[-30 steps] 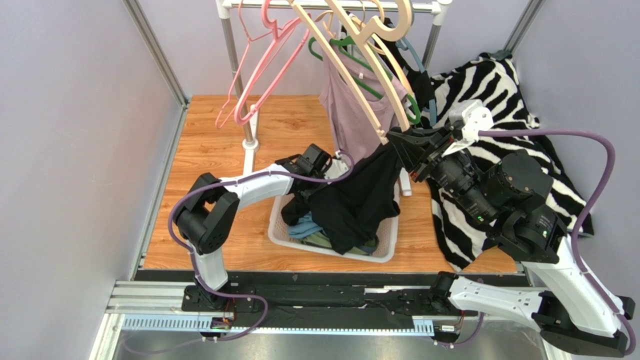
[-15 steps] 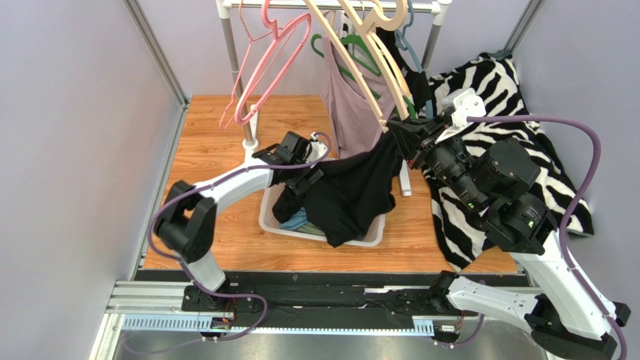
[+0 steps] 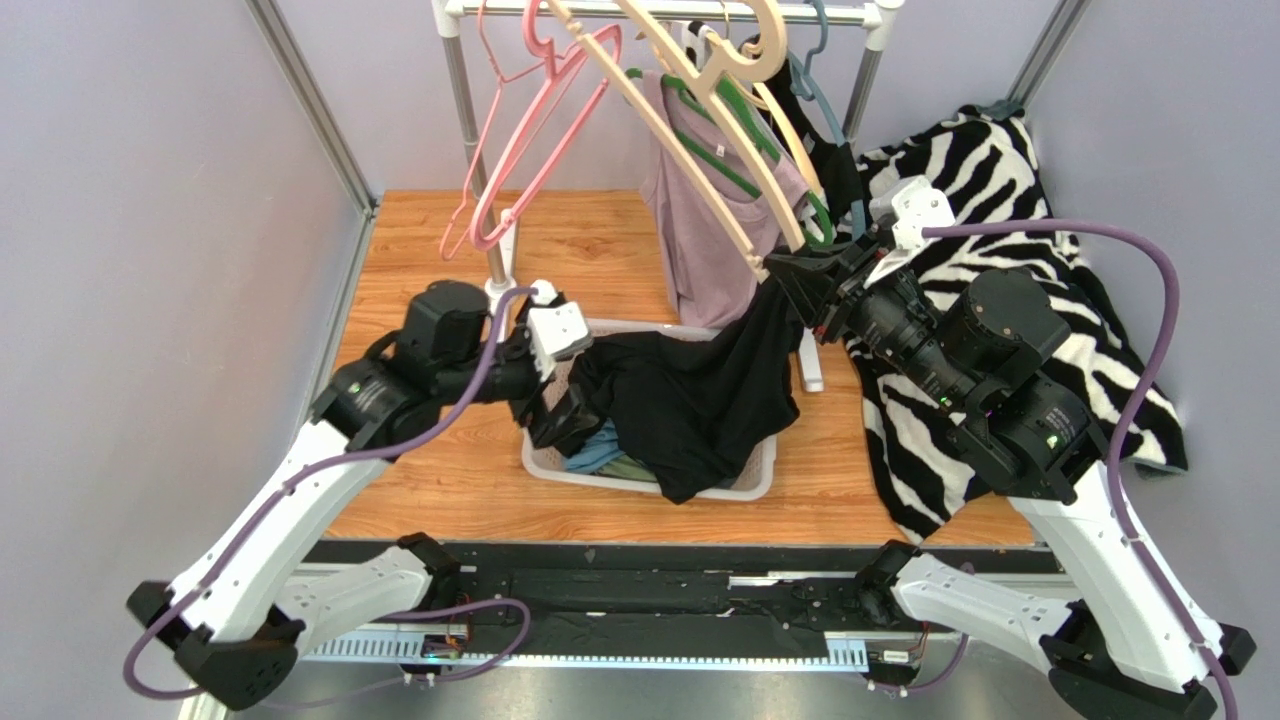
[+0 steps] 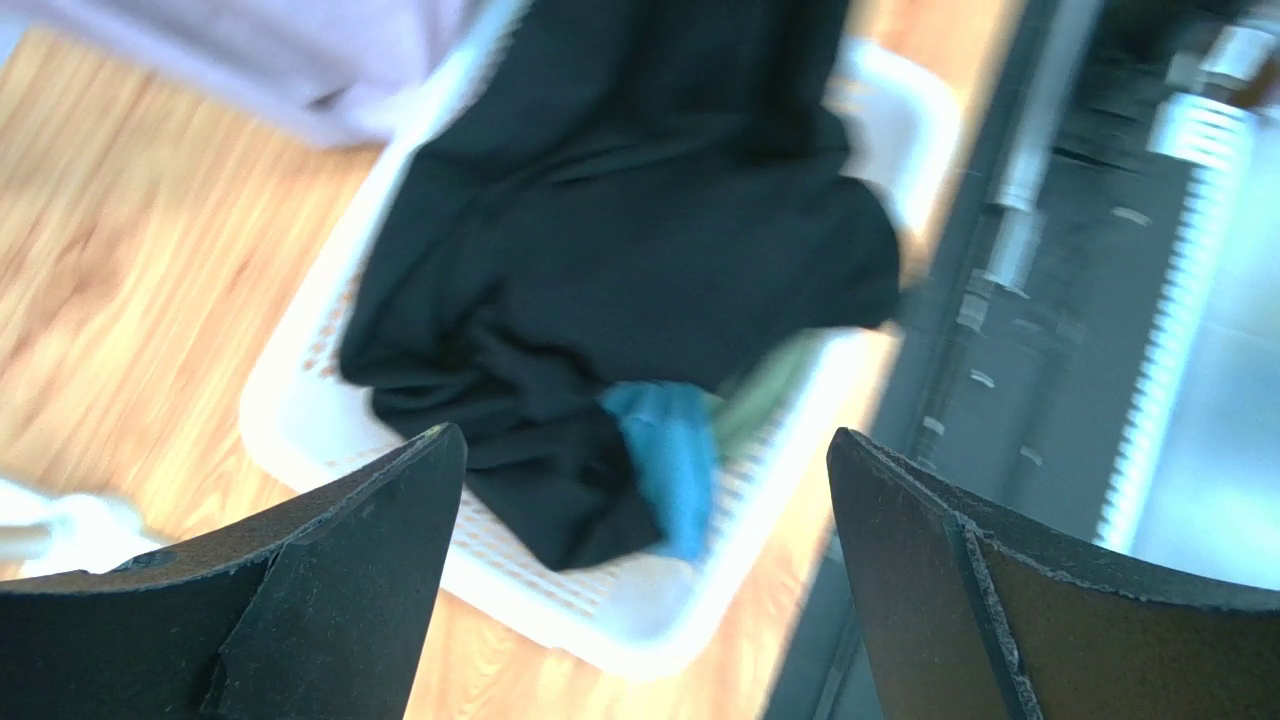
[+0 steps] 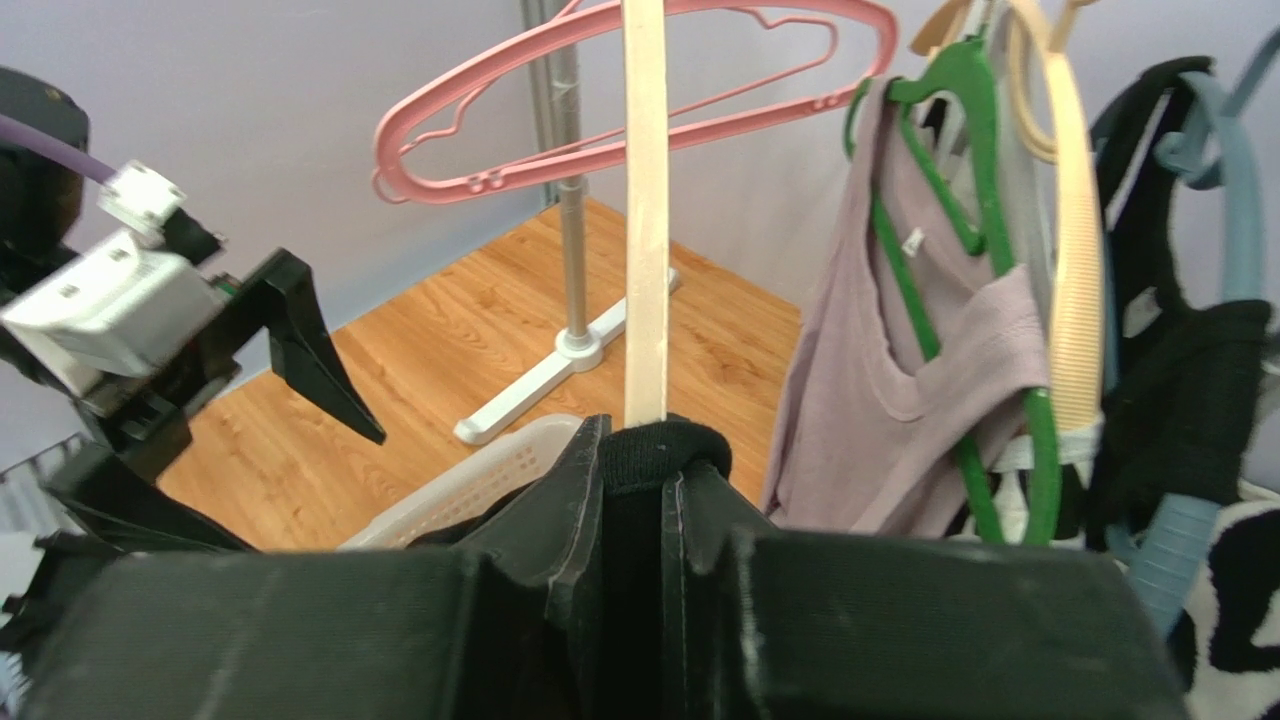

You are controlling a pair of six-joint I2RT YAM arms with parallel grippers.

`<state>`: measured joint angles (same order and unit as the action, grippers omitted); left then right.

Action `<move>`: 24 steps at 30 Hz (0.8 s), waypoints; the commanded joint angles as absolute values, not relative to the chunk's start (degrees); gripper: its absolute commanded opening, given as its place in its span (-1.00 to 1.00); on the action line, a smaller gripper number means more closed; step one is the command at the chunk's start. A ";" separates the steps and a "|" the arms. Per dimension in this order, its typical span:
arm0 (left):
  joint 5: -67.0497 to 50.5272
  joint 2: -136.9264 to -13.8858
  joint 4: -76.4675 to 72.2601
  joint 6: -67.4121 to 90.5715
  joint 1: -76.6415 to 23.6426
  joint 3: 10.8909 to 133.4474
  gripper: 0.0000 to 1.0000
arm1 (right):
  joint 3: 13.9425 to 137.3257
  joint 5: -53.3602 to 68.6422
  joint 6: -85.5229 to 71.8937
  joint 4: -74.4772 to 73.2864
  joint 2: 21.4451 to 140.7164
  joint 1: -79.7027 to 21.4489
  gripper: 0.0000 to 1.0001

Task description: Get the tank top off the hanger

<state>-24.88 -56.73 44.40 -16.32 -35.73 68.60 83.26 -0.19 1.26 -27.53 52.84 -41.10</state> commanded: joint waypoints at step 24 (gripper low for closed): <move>-23.91 -37.35 60.74 -47.37 -35.86 96.60 0.98 | 88.78 39.73 22.58 -51.51 59.16 -40.69 -1.00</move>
